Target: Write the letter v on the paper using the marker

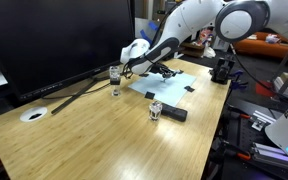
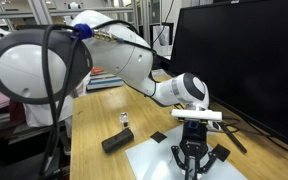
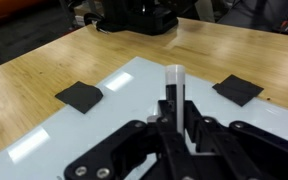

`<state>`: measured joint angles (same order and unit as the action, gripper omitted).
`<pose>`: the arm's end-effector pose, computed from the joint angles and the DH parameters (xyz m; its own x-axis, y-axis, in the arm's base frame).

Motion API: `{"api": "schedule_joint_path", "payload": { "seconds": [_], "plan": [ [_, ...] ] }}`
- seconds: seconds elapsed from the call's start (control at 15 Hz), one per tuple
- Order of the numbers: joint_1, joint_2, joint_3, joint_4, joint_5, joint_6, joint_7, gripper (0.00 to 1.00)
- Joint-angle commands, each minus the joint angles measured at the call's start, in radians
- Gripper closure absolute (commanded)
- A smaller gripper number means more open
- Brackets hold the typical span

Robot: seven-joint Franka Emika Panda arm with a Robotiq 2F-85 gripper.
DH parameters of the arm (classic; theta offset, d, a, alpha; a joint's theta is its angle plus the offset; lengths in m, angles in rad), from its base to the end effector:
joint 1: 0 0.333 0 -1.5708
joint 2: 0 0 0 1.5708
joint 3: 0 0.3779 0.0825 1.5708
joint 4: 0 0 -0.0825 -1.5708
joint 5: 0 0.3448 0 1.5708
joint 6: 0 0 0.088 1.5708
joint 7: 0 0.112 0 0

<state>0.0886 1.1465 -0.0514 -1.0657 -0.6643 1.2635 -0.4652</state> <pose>0.6858 -0.0442 0.1635 0.3796 0.1701 -0.9094 0.6596 -0.7390 0.1371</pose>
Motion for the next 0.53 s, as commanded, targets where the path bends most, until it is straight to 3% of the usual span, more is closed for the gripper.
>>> {"api": "schedule_joint_path", "payload": {
  "seconds": [0.0, 0.47],
  "plan": [
    [-0.016, 0.056, -0.001, 0.093, -0.012, -0.02, -0.048, 0.95],
    [-0.036, 0.107, -0.019, 0.168, -0.006, -0.018, -0.102, 0.95]
  ]
}}
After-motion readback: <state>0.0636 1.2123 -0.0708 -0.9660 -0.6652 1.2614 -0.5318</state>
